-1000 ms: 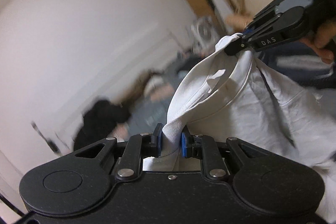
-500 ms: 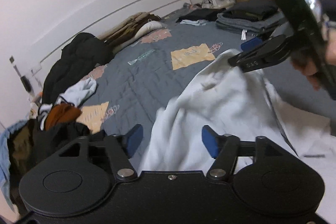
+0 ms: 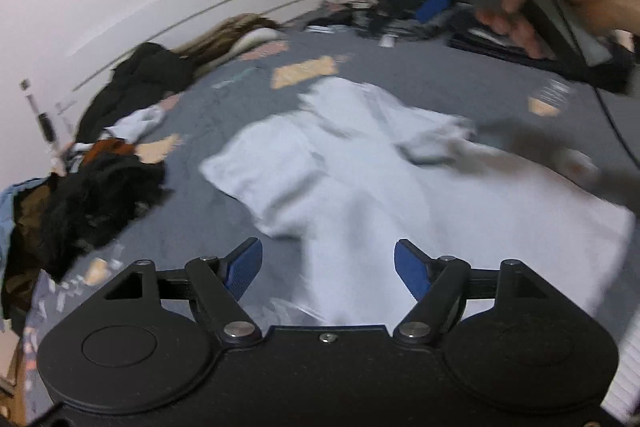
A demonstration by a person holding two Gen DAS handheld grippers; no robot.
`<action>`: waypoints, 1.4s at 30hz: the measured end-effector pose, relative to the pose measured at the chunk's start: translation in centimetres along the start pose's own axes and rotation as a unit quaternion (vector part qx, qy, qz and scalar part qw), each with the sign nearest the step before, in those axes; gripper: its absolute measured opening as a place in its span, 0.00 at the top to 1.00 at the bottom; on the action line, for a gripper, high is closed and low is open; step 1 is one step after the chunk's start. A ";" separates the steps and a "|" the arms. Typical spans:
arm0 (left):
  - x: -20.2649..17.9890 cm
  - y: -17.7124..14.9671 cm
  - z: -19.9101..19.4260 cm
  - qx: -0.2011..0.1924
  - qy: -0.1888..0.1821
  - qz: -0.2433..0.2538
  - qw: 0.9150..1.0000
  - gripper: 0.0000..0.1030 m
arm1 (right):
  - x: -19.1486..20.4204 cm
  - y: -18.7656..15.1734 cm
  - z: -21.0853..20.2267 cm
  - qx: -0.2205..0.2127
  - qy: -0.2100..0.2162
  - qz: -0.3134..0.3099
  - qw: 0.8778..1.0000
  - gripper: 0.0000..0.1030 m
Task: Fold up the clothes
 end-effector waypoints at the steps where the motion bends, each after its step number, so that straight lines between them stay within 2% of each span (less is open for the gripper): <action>1: -1.1 -0.8 -0.3 0.004 0.002 0.009 1.000 0.30 | 0.1 -1.4 -1.0 -0.001 0.007 0.010 1.000 0.26; 5: -4.2 -2.9 0.1 0.018 0.017 0.051 0.998 0.31 | -0.2 -6.1 -3.0 0.011 0.016 0.054 0.998 0.25; 7: -5.3 -3.7 0.8 0.027 0.026 0.071 0.997 0.35 | -0.3 -7.7 -2.8 0.023 0.008 0.055 0.998 0.25; 10: -6.1 -4.8 2.4 0.041 0.042 0.086 0.995 0.51 | 0.0 -9.4 -2.4 0.040 0.017 0.036 0.998 0.25; 11: -5.9 -4.9 2.7 0.045 0.043 0.079 0.995 0.62 | 0.1 -9.9 -2.3 0.044 0.023 0.032 0.998 0.25; 12: -5.6 -5.0 2.9 0.048 0.043 0.070 0.996 0.68 | 0.1 -10.4 -2.2 0.048 0.028 0.028 0.998 0.25; 13: -5.3 -5.0 3.0 0.050 0.042 0.061 0.996 0.70 | 0.1 -10.7 -2.1 0.048 0.031 0.026 0.998 0.25; 15: -4.7 -5.2 3.4 0.056 0.042 0.043 0.997 0.88 | -0.4 -11.0 -1.9 0.045 0.035 0.039 0.998 0.25; 18: -3.9 -5.3 3.9 0.064 0.041 0.016 0.997 0.92 | -1.0 -11.2 -1.5 0.049 0.042 0.058 0.996 0.25; 22: 0.2 -4.8 0.7 0.040 0.059 -0.072 0.995 0.93 | -1.4 -11.1 -1.4 0.044 0.044 0.063 0.996 0.25; 27: 3.5 -8.2 -0.6 0.100 0.085 -0.130 0.983 0.94 | -1.9 -11.4 -1.1 0.049 0.041 0.068 0.996 0.25; 33: 7.3 -12.6 -2.3 0.177 0.115 -0.194 0.958 0.93 | -2.3 -11.7 -1.0 0.056 0.030 0.063 0.996 0.25; 34: 7.1 -12.4 -2.8 0.165 0.116 -0.192 0.961 0.91 | -2.3 -11.7 -1.0 0.057 0.027 0.059 0.996 0.25; 36: 6.0 -11.0 -3.6 0.128 0.110 -0.164 0.972 0.70 | -2.2 -11.7 -1.0 0.058 0.025 0.056 0.996 0.25; 38: 3.9 -9.2 -3.8 0.097 0.092 -0.115 0.984 0.58 | -2.1 -11.7 -1.0 0.058 0.026 0.054 0.997 0.25; 40: 1.3 -7.6 -3.4 0.075 0.076 -0.060 0.993 0.57 | -2.0 -11.6 -1.0 0.057 0.031 0.054 0.996 0.25; 42: -1.3 -6.1 -2.5 0.056 0.060 -0.011 0.997 0.57 | -1.7 -11.5 -0.9 0.057 0.035 0.054 0.996 0.25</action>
Point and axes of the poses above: each gripper's, at about its wrist camera, not at the fingertips, and z roughly the way its jaws point, x to its left, y to its top, the point moved 9 cm from there along z, roughly the way its jaws point, and after that the axes turned 9 degrees about x, right-handed, at the moved point
